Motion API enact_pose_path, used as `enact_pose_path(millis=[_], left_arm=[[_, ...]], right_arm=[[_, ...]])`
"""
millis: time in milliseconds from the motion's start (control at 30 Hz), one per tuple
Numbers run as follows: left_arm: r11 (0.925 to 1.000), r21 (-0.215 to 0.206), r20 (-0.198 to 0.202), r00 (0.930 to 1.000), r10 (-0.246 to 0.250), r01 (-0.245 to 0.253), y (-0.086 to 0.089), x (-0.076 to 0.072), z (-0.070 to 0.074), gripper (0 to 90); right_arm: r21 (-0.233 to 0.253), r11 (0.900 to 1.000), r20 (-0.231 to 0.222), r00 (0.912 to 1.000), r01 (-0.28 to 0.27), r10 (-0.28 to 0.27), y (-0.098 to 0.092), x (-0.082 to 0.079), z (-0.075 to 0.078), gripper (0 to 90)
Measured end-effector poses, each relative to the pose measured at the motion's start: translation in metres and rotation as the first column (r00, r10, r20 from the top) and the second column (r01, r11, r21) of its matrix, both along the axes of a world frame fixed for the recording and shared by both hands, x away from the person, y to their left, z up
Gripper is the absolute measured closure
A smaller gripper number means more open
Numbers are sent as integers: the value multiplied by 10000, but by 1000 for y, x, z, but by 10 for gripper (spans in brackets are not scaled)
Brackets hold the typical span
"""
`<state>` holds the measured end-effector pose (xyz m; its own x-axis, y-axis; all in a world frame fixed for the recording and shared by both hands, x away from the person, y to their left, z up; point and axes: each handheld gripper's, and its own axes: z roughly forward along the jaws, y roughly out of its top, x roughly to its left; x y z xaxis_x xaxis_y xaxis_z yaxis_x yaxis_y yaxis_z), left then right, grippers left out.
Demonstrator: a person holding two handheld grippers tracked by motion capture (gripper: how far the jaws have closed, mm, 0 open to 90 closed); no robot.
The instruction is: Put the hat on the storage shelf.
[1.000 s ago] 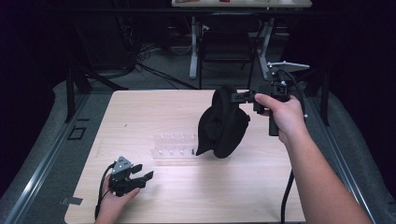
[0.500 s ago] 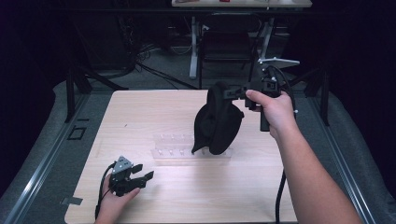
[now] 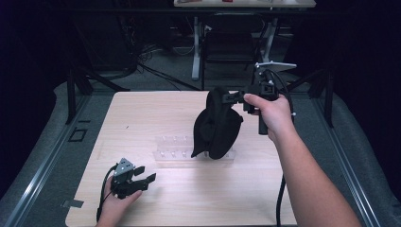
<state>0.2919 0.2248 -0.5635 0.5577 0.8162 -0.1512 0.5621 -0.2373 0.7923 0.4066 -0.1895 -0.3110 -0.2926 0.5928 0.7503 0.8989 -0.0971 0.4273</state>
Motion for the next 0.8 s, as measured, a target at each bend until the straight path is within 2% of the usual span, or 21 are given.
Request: enact_pose_path(millis=[400, 800], left_arm=[[10000, 26, 25, 10000, -49, 49, -2, -2, 1, 409], [9991, -297, 521, 9983, -273, 289, -11, -4, 11, 445]], right_arm=[[366, 9990, 20, 9997, -260, 259, 10, 4, -3, 883], [791, 9959, 112, 9990, -432, 425, 28, 6, -7, 882]])
